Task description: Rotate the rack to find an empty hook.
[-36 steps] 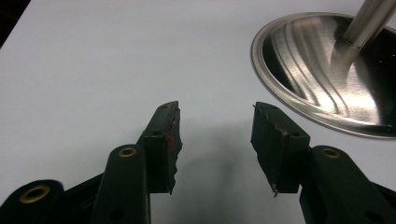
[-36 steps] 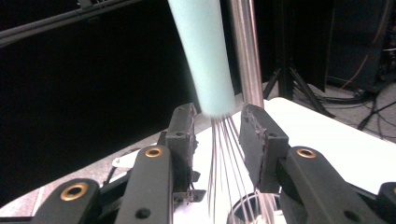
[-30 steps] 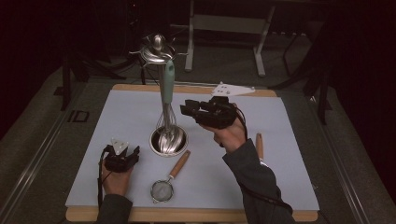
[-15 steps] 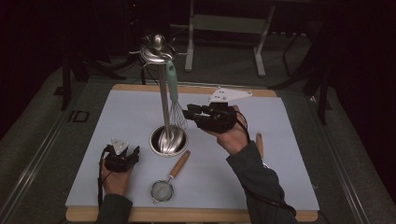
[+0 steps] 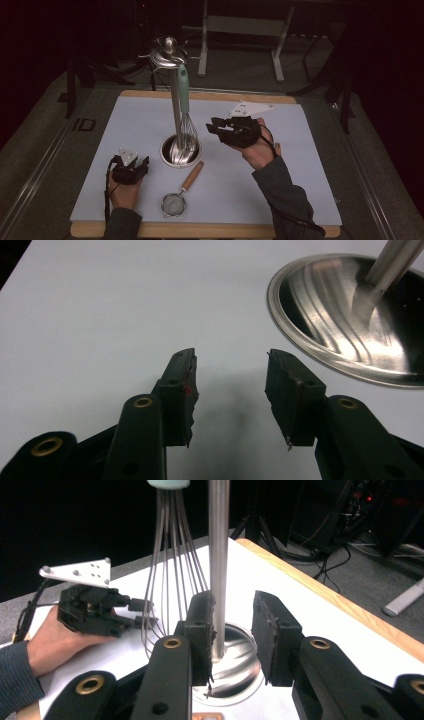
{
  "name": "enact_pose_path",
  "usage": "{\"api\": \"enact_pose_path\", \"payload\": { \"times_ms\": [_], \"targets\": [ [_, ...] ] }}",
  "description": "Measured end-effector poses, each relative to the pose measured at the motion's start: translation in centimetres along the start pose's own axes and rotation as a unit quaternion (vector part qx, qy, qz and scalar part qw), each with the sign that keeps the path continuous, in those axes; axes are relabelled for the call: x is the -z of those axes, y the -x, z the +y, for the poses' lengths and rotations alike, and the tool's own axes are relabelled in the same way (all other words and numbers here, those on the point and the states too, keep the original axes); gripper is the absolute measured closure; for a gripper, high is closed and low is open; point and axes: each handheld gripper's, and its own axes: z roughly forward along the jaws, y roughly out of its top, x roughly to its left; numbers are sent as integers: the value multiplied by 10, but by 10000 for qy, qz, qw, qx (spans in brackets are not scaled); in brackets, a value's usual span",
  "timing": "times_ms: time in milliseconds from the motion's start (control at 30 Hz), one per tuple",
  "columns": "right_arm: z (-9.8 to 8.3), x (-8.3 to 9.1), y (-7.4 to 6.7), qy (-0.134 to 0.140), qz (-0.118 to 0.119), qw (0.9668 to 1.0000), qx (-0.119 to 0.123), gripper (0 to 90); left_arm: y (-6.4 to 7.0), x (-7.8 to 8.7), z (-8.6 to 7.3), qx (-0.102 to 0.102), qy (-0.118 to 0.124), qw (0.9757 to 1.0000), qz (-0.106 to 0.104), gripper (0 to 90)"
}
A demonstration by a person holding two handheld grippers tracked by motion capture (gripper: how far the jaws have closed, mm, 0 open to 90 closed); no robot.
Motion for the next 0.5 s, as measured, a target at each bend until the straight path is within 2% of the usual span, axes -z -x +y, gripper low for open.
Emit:
{"api": "enact_pose_path", "payload": {
  "times_ms": [200, 300, 400, 500],
  "targets": [
    [-13, 5, 6, -219, -116, 9997, -53, 683, -3, 5, 3, 122, 116, 9998, -117, 654],
    [-20, 7, 8, -322, -181, 9993, -38, 675, -4, 16, 9, 147, 344, 9991, -212, 693],
    [-29, 10, 9, -453, -330, 9984, -16, 667, -2, 29, 15, 144, 583, 9975, -361, 732],
    [-38, 10, 12, -561, -492, 9972, 6, 661, -2, 39, 18, 249, 782, 9954, -501, 743]
  ]
}}
